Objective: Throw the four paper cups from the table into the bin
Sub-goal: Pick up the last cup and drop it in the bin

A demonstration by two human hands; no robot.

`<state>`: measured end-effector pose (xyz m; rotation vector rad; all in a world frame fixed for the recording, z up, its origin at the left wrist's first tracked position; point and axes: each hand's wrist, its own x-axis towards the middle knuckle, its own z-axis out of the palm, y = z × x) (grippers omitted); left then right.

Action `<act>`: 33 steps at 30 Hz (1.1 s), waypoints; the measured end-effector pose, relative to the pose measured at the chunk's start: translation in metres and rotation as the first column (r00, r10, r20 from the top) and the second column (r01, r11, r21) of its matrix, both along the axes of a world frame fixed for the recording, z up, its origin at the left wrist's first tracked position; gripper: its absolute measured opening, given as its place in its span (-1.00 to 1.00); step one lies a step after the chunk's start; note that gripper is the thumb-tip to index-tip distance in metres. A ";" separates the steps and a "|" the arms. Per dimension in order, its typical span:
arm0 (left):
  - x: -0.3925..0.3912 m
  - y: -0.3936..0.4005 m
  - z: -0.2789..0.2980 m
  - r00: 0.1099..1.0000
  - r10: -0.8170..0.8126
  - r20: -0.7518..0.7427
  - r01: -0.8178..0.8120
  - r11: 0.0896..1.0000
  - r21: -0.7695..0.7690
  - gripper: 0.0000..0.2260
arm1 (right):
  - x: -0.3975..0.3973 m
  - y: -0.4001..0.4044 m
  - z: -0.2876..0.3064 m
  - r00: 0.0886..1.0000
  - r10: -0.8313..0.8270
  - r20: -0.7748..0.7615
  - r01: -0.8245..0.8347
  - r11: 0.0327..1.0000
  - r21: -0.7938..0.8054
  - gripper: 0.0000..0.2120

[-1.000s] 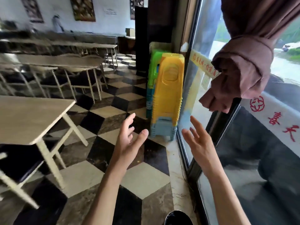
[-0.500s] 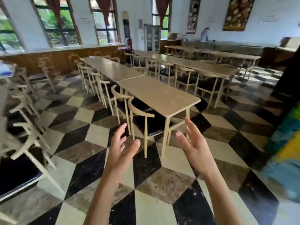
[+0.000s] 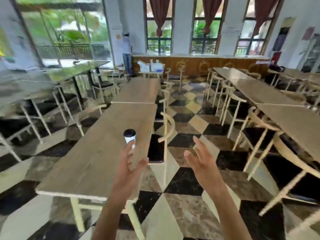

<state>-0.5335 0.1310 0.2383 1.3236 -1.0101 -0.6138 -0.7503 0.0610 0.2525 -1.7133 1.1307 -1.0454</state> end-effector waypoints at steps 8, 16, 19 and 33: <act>0.107 -0.021 -0.026 0.974 0.198 0.112 -0.207 0.976 0.075 -0.37 | 0.130 -0.072 -0.020 0.985 0.174 -0.003 -0.173 0.983 0.053 -0.34; 0.175 -0.156 -0.075 0.971 0.203 0.124 -0.223 0.960 0.170 -0.46 | 0.195 -0.204 -0.062 0.981 0.190 0.044 -0.194 0.969 0.154 -0.40; 0.195 -0.213 -0.097 0.956 0.231 0.178 -0.270 0.933 0.236 -0.45 | 0.217 -0.258 -0.076 0.978 0.203 0.036 -0.206 0.957 0.202 -0.44; 0.264 -0.373 -0.171 0.955 0.221 0.196 -0.287 0.848 0.445 -0.37 | 0.313 -0.393 -0.154 0.962 0.265 -0.063 -0.220 0.892 0.395 -0.36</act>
